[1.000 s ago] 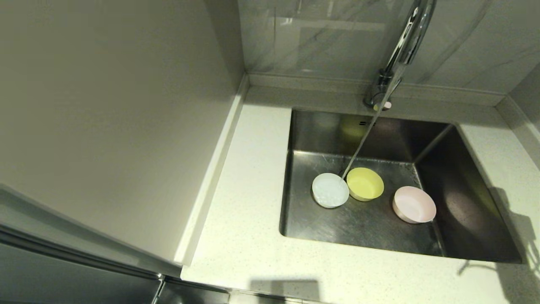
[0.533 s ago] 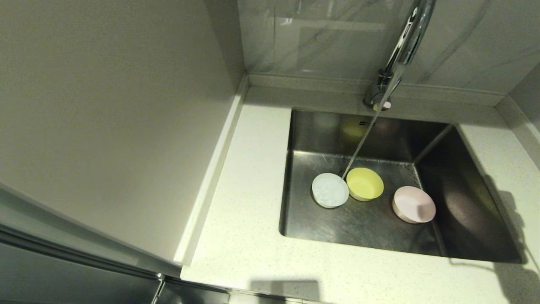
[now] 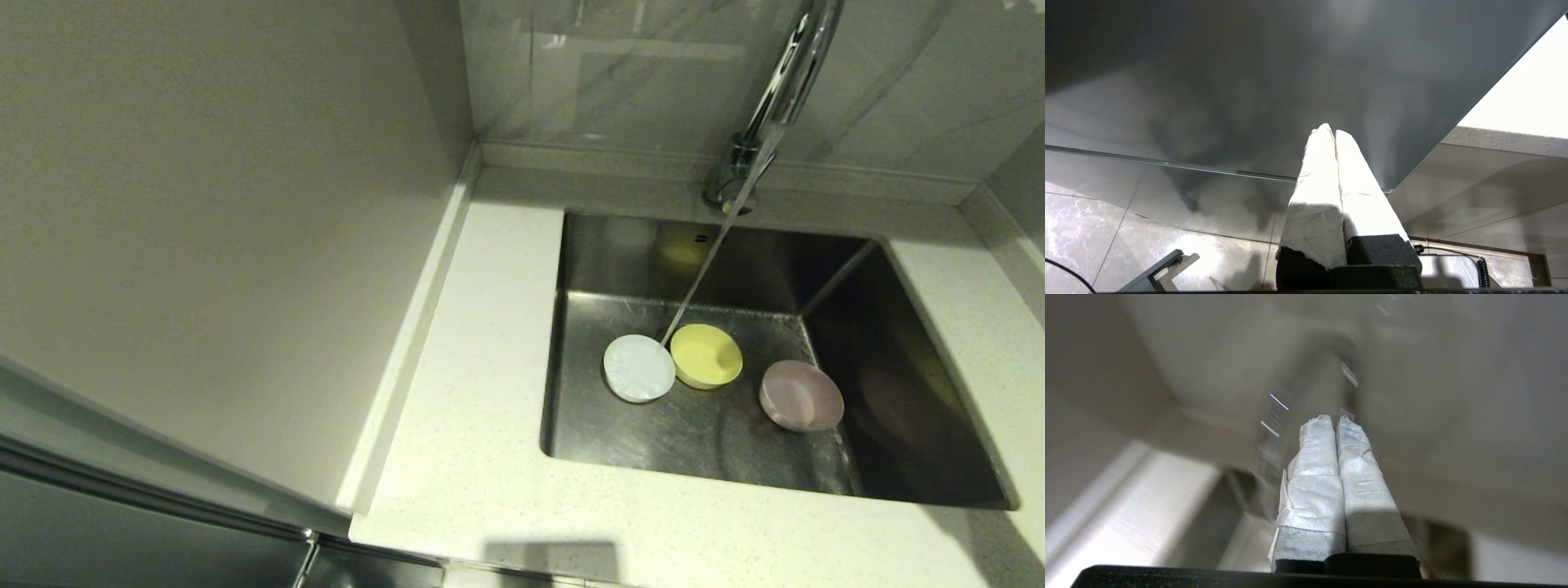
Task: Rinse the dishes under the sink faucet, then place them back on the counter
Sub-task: Wait for the water to rinse the bowl
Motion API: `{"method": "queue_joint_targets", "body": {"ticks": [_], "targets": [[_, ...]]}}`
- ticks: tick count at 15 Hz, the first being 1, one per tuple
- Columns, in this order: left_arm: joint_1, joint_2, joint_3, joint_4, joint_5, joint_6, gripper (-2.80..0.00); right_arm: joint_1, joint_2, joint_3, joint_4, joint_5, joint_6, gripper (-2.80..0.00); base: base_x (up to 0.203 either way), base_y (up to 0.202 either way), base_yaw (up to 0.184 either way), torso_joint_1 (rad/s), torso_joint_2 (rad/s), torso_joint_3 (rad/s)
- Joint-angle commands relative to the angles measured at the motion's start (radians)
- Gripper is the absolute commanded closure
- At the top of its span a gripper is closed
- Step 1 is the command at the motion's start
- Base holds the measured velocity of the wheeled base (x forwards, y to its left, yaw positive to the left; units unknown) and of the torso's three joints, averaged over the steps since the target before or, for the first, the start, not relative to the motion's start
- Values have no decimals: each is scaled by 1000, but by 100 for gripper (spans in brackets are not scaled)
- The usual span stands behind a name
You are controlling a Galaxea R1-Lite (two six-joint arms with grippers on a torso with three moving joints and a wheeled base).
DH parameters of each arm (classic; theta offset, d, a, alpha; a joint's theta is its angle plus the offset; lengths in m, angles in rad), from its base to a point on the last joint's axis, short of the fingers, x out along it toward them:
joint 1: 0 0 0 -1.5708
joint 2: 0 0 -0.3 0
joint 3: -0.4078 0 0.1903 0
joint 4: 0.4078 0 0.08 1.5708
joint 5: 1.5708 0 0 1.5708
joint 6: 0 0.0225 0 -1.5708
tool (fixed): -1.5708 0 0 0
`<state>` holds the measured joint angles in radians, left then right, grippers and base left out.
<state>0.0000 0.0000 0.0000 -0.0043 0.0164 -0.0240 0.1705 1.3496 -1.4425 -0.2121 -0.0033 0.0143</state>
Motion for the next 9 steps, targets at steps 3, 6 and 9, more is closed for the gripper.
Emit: {"method": "queue_joint_targets", "body": {"ticks": [3,6,9], "targets": [[0,-2,0,0,0,-1,0,147,156,-105,-1,-99,-42,0,0,0,0,0,0,0],[0,-2,0,0,0,-1,0,177,241,-163,-4,-182,-59,0,0,0,0,0,0,0],[0,-2,0,0,0,-1,0,182,305,-211,-8,-205,-81,0,0,0,0,0,0,0]]}}
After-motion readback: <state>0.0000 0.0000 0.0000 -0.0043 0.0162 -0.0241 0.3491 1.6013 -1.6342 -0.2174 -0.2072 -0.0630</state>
